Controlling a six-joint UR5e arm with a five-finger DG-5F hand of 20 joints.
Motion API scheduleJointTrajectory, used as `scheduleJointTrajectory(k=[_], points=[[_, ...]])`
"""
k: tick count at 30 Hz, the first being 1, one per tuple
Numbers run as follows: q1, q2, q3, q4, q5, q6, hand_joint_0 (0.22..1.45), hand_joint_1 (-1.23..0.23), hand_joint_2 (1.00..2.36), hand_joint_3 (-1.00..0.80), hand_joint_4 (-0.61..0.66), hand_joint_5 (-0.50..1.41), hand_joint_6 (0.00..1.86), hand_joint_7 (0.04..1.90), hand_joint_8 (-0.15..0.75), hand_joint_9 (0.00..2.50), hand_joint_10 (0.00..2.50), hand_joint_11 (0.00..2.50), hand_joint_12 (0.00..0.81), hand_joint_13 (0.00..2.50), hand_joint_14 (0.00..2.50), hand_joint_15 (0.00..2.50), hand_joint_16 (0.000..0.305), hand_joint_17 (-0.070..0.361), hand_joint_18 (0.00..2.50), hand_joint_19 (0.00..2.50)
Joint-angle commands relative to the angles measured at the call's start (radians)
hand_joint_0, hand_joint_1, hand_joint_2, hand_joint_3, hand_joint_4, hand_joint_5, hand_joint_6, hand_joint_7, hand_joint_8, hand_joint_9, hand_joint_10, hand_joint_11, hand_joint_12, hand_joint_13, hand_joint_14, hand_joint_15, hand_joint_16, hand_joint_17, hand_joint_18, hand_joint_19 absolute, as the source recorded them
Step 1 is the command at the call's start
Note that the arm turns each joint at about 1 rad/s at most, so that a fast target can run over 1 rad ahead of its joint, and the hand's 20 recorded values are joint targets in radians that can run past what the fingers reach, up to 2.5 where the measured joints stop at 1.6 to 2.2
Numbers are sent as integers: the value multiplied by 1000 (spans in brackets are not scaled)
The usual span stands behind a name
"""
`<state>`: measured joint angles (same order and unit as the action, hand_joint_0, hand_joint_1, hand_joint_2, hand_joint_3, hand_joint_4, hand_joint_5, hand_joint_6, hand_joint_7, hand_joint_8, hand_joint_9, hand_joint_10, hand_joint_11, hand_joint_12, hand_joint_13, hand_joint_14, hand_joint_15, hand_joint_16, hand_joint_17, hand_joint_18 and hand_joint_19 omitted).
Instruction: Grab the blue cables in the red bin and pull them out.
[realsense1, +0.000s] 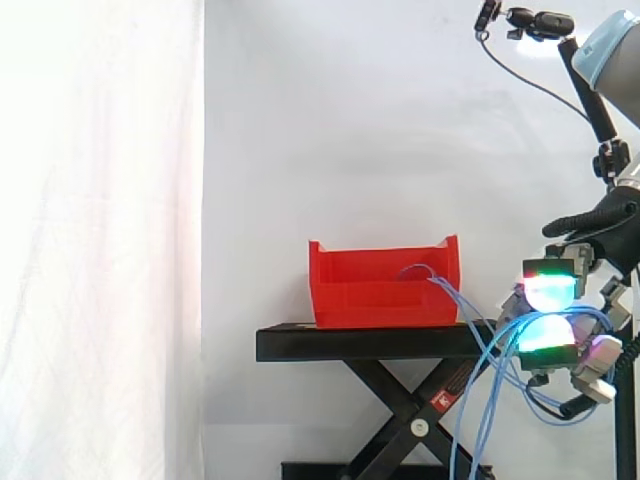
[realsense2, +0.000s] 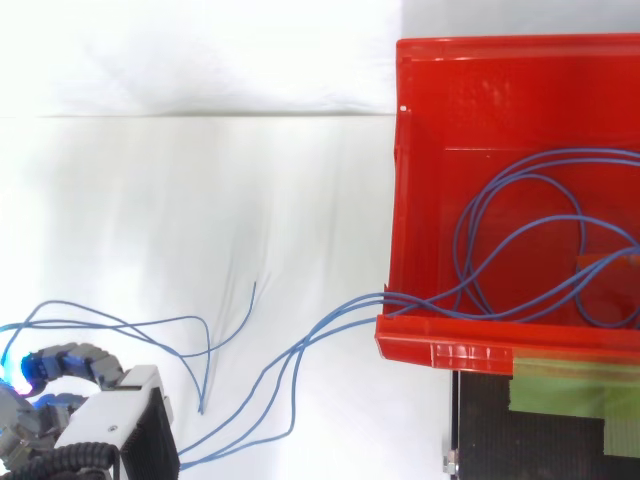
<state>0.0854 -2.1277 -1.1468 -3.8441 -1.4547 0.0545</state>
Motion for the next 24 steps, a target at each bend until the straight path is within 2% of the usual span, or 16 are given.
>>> scheduleJointTrajectory(k=[1,2,4,7,9,10,14,15,16,18,24], points=[[0,0,1,0,-1,0,868,-845,1000,-1000,-127,877,711,767,80,1582,5,2019,289,1279,33,1240,47,105,899,775],[0,0,-1,0,-1,0,868,-845,1000,-1000,-127,877,711,767,83,1567,7,2015,290,1279,34,1237,47,105,898,776],[0,0,1,0,-1,0,867,-845,1000,-1000,-125,876,712,767,108,1475,20,1800,286,1276,34,1237,47,105,893,776],[0,0,1,0,0,0,868,-845,1000,-1000,-123,876,711,768,129,1399,28,1645,287,1274,34,1238,47,105,890,778],[0,0,1,0,-1,0,867,-847,1000,-1000,-124,876,713,766,144,1387,28,1606,287,1274,34,1225,47,105,887,778],[0,0,-1,0,-1,0,867,-846,1000,-1000,-124,876,713,766,126,1387,29,1627,289,1272,34,1237,47,105,887,785],[0,0,-1,0,0,0,866,-847,1000,-1000,-121,875,717,762,88,1592,58,2100,282,1298,34,1286,47,105,898,777],[0,0,-1,0,0,0,867,-847,1000,-1000,-122,875,716,763,81,1585,110,2096,275,1306,34,1308,47,105,900,777],[-1,0,-1,0,0,0,867,-847,1000,-1000,-120,873,720,757,92,1557,288,2097,267,1359,31,1405,46,104,911,785],[0,0,-1,0,0,0,868,-847,1000,-1000,-124,875,721,752,99,1522,333,2074,259,1400,27,1496,46,104,919,793],[0,0,-1,5,0,0,868,-848,1000,-1000,-120,877,715,768,111,1490,3,2083,248,1421,24,1556,46,104,918,811]])
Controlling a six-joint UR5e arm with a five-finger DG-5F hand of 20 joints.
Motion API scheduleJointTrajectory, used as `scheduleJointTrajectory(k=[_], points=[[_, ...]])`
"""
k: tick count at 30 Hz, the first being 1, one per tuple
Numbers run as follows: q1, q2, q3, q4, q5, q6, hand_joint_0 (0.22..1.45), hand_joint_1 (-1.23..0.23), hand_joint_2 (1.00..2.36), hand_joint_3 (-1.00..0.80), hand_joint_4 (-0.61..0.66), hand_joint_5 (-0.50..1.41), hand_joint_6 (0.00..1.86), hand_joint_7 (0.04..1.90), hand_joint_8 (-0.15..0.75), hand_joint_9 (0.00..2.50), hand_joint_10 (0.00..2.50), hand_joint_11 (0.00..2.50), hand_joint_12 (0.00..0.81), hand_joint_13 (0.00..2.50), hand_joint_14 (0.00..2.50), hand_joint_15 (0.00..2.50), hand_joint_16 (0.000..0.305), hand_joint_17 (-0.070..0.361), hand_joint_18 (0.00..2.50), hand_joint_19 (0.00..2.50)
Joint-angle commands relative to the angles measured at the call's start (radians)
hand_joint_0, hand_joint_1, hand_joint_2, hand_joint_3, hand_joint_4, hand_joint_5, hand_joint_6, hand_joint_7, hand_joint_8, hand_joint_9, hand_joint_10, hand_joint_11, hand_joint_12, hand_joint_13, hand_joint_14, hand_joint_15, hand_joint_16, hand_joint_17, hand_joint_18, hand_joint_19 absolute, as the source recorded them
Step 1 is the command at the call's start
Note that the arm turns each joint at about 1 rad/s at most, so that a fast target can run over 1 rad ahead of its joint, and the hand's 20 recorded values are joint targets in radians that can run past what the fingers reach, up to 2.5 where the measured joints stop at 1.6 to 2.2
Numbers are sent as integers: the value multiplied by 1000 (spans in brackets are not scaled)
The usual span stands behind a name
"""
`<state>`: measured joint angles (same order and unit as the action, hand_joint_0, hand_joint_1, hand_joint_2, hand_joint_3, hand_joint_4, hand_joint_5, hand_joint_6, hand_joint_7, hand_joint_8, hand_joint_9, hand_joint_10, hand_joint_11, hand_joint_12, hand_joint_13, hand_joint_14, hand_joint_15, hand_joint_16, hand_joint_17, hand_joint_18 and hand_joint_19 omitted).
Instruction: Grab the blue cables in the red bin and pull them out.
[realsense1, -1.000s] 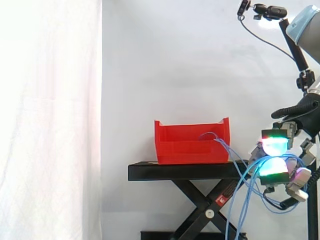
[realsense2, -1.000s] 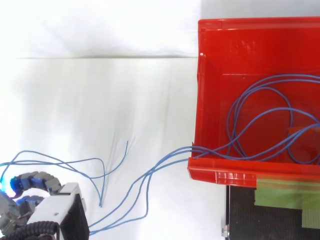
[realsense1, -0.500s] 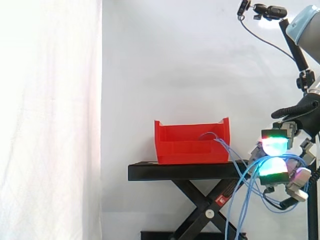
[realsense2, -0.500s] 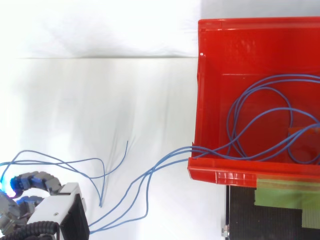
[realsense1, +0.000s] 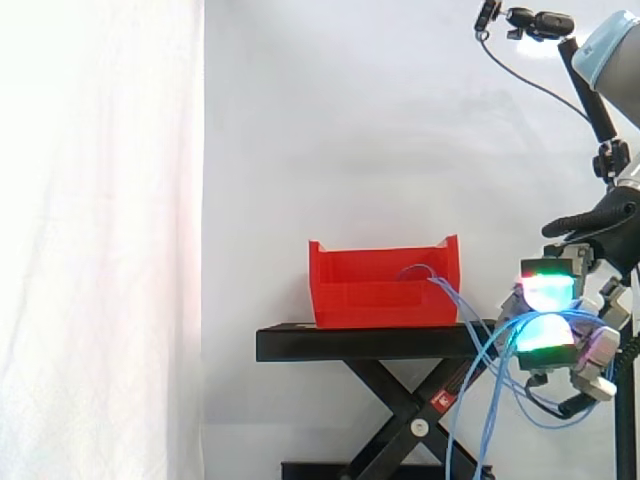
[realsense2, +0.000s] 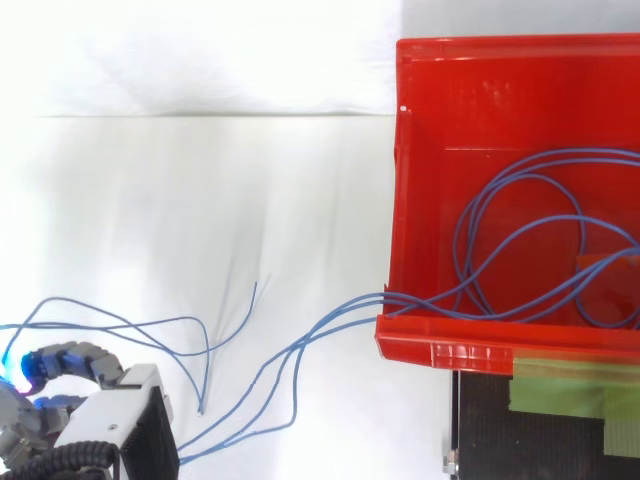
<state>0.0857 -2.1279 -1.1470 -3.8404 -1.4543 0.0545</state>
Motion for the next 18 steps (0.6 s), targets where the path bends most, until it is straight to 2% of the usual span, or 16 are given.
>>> scheduleJointTrajectory(k=[1,4,9,10,11,12,13,18], points=[[0,0,0,1,0,-2,868,-847,1000,-1000,-116,878,716,759,113,1443,16,1863,252,1379,26,1492,47,105,912,803],[0,0,0,1,0,-3,868,-848,1000,-1000,-112,880,712,762,142,1327,29,1555,279,1292,33,1331,47,106,899,795],[-1,0,1,1,-1,-5,866,-851,1000,-1000,-111,891,690,769,150,1295,33,1465,308,1211,32,1182,46,104,888,787],[0,-1,1,1,-1,-5,865,-852,1000,-1000,-114,897,680,770,151,1293,32,1469,329,1161,33,1103,47,105,888,773],[0,0,1,1,-1,-5,865,-854,1000,-1000,-114,902,675,772,157,1283,33,1443,348,1054,32,891,46,104,875,745],[0,0,1,1,-1,-6,865,-854,1000,-1000,-112,901,674,780,158,1281,34,1441,353,1052,32,870,46,103,865,738],[0,0,0,1,-1,-9,863,-856,1000,-1000,-113,908,666,774,171,1248,34,1329,354,966,28,693,45,101,841,701],[0,0,0,1,0,-14,862,-860,1000,-1000,-112,918,647,789,199,1170,32,1075,361,905,23,538,45,100,809,639]])
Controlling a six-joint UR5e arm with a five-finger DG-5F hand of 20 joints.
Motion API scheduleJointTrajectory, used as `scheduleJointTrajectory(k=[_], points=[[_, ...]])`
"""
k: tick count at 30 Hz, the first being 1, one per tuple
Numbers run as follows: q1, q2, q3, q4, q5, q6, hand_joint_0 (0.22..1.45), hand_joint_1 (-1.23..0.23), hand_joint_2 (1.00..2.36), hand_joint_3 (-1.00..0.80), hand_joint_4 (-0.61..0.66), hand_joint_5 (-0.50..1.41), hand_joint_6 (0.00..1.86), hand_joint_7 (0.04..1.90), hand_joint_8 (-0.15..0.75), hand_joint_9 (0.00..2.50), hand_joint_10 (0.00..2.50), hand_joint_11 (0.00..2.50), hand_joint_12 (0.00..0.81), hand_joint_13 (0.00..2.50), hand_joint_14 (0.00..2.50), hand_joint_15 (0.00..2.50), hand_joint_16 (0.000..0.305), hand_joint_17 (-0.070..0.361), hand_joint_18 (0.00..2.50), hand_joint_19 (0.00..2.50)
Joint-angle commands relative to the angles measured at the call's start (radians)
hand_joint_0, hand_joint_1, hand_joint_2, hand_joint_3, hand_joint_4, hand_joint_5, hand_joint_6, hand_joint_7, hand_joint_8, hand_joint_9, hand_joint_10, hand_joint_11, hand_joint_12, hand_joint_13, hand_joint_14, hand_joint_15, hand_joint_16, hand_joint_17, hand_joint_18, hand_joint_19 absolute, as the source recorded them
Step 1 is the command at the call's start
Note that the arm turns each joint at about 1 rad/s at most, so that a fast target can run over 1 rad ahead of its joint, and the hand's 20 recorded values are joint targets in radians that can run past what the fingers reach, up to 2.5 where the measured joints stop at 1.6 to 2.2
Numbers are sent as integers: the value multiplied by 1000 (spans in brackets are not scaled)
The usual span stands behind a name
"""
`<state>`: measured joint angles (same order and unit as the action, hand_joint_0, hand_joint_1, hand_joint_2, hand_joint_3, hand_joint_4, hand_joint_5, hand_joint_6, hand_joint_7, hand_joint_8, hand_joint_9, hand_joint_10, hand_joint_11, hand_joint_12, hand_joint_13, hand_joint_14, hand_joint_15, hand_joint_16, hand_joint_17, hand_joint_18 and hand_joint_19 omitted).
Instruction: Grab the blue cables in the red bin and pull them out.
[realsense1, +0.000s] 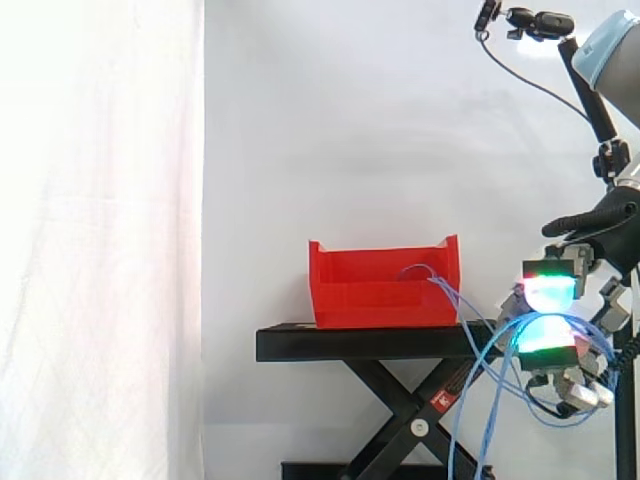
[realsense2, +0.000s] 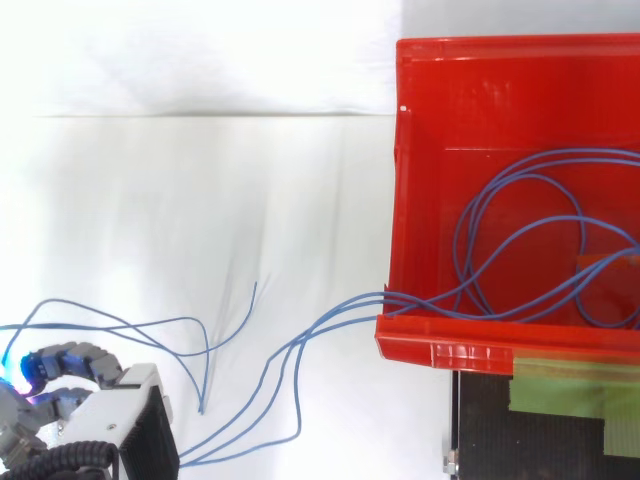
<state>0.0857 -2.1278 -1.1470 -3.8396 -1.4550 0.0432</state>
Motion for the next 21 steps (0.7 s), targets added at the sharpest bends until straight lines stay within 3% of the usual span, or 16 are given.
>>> scheduleJointTrajectory(k=[1,5,12,15,17,21], points=[[0,0,0,0,1,-3,862,-861,1000,-1000,-114,919,644,791,203,1154,34,1051,362,900,23,528,44,100,807,641],[-3,0,1,0,1,-3,861,-863,1000,-1000,-115,927,628,802,226,1073,29,838,370,853,20,447,44,100,783,607],[-4,0,0,-2,-1,-3,861,-865,1000,-1000,-95,937,601,810,231,1035,29,783,364,850,21,455,45,101,773,618],[-4,0,0,-2,-2,-3,863,-864,1000,-1000,-101,938,596,814,216,1074,30,889,352,877,22,518,45,100,775,647],[-4,0,1,0,-2,-3,864,-861,1000,-1000,-116,928,607,818,168,1215,34,1234,342,948,26,635,46,103,805,683],[-3,0,0,0,-2,-3,865,-858,1000,-1000,-114,916,631,807,154,1256,33,1359,342,988,28,689,46,102,812,691]])
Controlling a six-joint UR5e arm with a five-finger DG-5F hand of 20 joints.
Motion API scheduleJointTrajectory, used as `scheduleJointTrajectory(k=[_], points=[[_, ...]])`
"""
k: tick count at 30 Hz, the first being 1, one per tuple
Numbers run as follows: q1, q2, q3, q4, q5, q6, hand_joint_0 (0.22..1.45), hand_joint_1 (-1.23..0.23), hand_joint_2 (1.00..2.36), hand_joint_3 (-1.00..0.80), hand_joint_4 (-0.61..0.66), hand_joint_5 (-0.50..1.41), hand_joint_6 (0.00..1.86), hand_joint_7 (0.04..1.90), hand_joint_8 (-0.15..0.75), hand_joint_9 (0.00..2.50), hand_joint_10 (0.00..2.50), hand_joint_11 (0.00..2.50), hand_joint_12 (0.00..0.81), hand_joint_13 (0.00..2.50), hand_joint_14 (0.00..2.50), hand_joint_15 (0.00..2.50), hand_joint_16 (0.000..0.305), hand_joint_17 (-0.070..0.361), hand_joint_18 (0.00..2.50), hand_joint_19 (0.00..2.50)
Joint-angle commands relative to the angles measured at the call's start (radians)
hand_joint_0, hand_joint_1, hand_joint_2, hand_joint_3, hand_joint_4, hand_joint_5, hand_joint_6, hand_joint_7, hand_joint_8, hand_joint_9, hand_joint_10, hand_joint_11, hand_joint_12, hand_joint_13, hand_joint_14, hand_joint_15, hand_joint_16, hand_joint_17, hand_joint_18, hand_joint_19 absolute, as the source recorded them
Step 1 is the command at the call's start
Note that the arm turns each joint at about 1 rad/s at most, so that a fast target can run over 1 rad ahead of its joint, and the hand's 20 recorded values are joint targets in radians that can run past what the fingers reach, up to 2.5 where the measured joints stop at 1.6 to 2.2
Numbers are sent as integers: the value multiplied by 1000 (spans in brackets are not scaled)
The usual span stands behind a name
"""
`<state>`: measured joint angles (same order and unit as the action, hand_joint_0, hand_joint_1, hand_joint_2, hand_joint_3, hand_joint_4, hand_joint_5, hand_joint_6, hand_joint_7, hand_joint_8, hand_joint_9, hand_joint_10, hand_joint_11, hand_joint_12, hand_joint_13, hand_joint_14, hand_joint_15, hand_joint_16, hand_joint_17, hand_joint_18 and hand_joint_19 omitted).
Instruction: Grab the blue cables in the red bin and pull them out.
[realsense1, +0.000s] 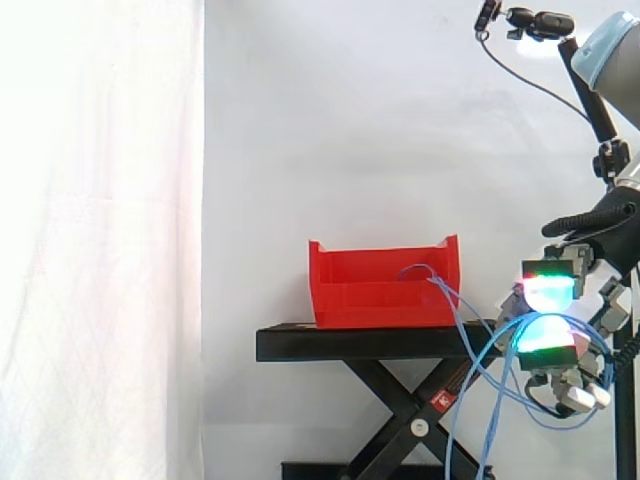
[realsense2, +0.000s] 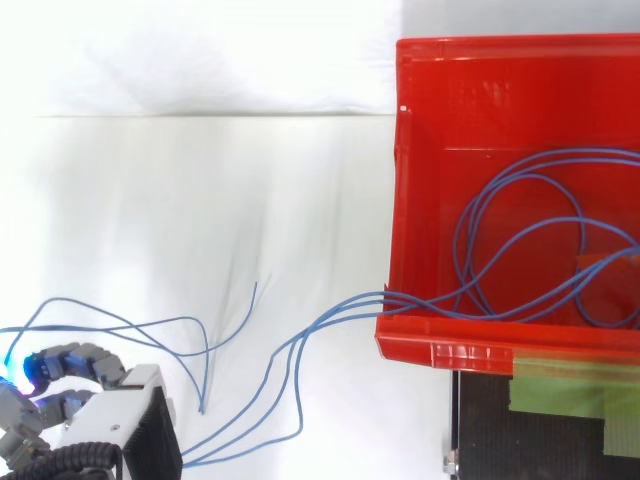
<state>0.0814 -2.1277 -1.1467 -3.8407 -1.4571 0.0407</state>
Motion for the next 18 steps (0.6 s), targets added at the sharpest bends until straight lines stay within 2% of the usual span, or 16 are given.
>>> scheduleJointTrajectory(k=[1,4,11,15,18], points=[[0,0,-1,1,0,0,866,-857,1000,-1000,-107,913,636,801,153,1256,35,1368,336,1026,29,736,46,102,827,698],[1,0,-1,1,0,-6,867,-856,1000,-1000,-107,911,637,803,160,1241,34,1380,328,1109,31,854,46,103,837,717],[1,0,-1,1,0,-17,868,-854,1000,-1000,-111,908,644,797,201,1093,32,1044,305,1259,31,1024,47,106,840,717],[1,0,1,1,0,-15,867,-853,1000,-1000,-107,913,640,794,201,1073,32,1030,301,1263,31,1035,47,107,839,716],[1,0,-1,1,0,-17,868,-853,1000,-1000,-105,913,636,797,207,1069,33,1016,284,1352,31,1145,47,107,839,729]])
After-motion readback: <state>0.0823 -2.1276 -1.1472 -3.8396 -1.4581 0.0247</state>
